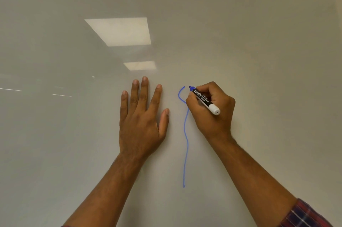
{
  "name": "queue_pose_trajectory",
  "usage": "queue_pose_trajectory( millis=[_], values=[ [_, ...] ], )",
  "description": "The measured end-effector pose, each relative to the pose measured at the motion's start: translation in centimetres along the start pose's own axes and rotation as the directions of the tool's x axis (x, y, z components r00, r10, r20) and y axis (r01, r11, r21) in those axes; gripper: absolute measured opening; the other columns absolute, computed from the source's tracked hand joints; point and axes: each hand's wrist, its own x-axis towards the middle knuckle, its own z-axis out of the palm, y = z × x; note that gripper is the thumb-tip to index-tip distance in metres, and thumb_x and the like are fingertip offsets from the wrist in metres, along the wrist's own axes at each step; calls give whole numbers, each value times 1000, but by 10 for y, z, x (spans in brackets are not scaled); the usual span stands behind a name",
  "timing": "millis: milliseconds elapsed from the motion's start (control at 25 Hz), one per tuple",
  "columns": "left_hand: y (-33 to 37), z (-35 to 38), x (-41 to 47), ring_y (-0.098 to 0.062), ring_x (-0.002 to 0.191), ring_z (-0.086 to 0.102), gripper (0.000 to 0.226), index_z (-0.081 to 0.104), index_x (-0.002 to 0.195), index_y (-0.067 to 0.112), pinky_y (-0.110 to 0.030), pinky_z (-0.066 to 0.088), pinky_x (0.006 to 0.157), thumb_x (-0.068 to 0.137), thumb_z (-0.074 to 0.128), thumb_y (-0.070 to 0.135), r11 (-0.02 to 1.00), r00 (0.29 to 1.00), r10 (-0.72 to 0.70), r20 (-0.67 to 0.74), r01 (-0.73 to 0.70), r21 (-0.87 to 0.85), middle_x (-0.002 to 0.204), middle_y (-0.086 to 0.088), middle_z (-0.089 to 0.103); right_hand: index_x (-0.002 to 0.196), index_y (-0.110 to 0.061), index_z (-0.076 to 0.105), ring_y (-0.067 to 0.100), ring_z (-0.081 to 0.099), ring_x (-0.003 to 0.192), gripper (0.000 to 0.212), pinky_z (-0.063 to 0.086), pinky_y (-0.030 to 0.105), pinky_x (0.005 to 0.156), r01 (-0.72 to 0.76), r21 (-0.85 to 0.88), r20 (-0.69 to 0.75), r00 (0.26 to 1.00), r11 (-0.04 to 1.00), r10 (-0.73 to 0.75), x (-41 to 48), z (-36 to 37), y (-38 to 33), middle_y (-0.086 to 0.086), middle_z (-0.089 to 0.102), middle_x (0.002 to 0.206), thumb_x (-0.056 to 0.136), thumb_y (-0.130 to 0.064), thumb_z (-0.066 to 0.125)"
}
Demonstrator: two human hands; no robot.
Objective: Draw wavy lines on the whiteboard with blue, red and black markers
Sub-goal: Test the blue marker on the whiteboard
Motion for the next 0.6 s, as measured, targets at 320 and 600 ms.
queue_pose_trajectory(
  millis=[320, 600],
  values=[
    [-1, 1, 0, -31, 165, 5, 67, 25, 167, 20, -58, 15, 131, 108, 40, 47, 1000, 1000, 3, -4, -3, 1, 177, -13, 10, 80, -10, 67, 17, 61, 59, 8, 48, 34, 51, 66, -67, 75, 995, 996, -61, -4, -3, 3, -1, 65, 67, 82, -6, 74],
    [0, 1, 0, -32, 164, 8, 66, 27, 167, 19, -58, 16, 130, 108, 41, 46, 1000, 1000, 6, -21, -5, 11, 176, -14, 13, 73, -17, 62, 17, 57, 57, 14, 46, 37, 51, -17, -105, 107, 994, 994, 28, -69, -40, 18, -4, 60, 63, 78, -10, 73]
  ],
)
